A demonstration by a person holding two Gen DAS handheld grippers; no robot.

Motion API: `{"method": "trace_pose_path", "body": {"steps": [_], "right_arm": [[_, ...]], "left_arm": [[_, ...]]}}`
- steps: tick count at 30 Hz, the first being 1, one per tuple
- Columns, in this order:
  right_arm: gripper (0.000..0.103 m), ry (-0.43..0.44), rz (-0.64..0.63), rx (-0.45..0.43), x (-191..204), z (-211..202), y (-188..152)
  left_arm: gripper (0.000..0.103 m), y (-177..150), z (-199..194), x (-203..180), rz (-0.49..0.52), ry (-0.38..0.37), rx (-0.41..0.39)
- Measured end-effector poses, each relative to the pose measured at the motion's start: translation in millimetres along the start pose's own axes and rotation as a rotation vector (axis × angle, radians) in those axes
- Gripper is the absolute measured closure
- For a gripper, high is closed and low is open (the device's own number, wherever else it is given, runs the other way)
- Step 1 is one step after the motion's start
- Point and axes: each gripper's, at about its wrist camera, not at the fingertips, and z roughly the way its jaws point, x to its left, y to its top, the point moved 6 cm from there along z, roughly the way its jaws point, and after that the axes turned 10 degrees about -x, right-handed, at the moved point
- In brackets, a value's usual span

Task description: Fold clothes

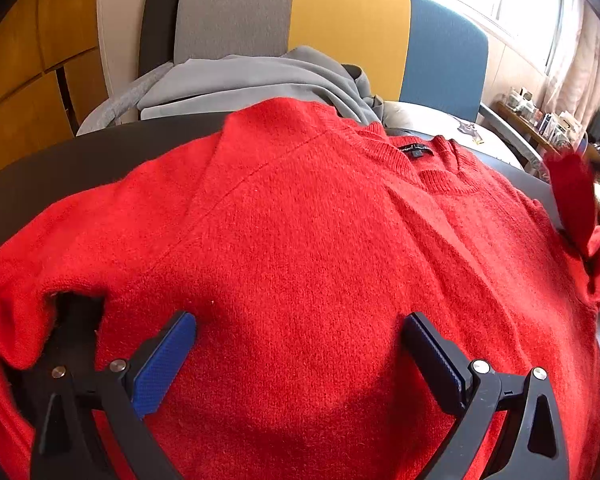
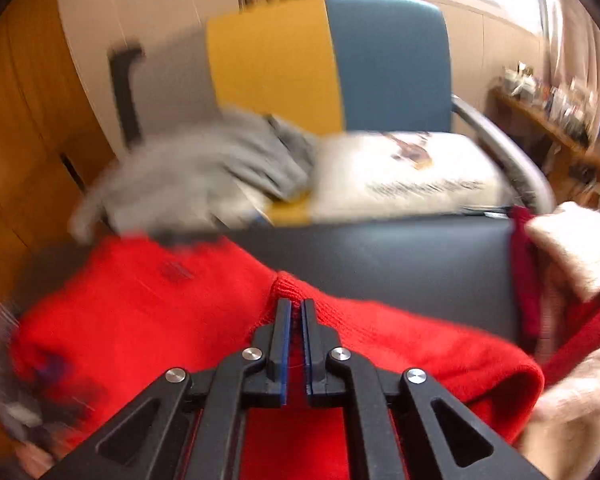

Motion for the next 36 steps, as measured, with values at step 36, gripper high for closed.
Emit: {"method": "trace_pose_path", "body": {"steps": [36], "right_arm": [[0.089,0.24,0.289,0.079,24.2,-18.5,-197.9]], "left_arm": [[0.001,60.0,42.1,-65.7,-0.277,-0.326,0.366]]}}
